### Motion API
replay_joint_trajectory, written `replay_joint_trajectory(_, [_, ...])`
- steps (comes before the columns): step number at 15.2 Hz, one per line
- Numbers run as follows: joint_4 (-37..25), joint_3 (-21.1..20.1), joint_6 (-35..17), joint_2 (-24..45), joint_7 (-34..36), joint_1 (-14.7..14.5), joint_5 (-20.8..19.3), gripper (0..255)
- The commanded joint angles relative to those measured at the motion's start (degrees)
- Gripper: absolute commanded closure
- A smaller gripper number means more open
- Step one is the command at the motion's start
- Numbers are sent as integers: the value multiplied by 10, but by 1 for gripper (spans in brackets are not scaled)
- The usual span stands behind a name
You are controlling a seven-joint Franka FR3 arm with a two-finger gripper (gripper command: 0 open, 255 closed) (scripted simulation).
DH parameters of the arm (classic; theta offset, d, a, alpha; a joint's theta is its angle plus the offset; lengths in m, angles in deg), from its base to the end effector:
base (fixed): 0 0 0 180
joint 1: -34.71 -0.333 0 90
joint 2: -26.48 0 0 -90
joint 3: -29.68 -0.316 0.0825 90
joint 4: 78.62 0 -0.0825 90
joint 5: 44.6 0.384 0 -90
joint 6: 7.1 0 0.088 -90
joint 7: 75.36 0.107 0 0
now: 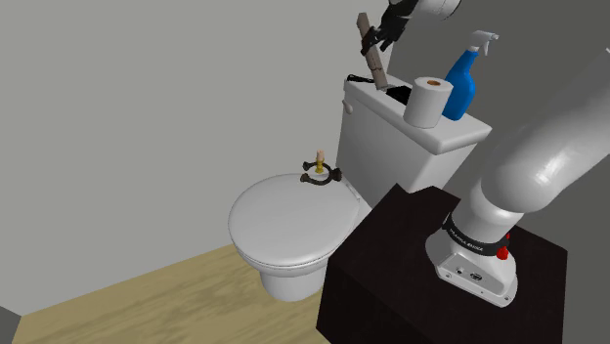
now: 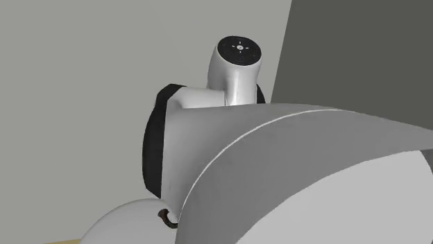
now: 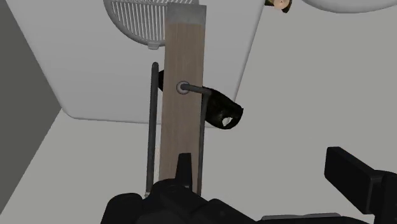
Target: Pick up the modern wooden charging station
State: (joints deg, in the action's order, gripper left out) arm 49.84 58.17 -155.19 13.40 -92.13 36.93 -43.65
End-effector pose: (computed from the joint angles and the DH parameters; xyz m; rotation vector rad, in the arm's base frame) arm 0.4470 -0.2817 0.5117 2.8956 -0.3995 0.8177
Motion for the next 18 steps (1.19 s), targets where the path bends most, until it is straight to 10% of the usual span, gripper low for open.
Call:
replay_joint_trajectory(1, [-22,27,-33,32,-33,-11,47,0])
replay_joint_trajectory(6, [-91,76,-79,120,-140,-34,206,0])
replay_joint_trajectory(15, [-66,71,-122,150,-209,-33,289,0])
replay_joint_trajectory(16, [-66,71,-122,150,-211,-33,291,255])
replay_joint_trajectory(18, [-67,71,-122,151,-212,-33,292,255])
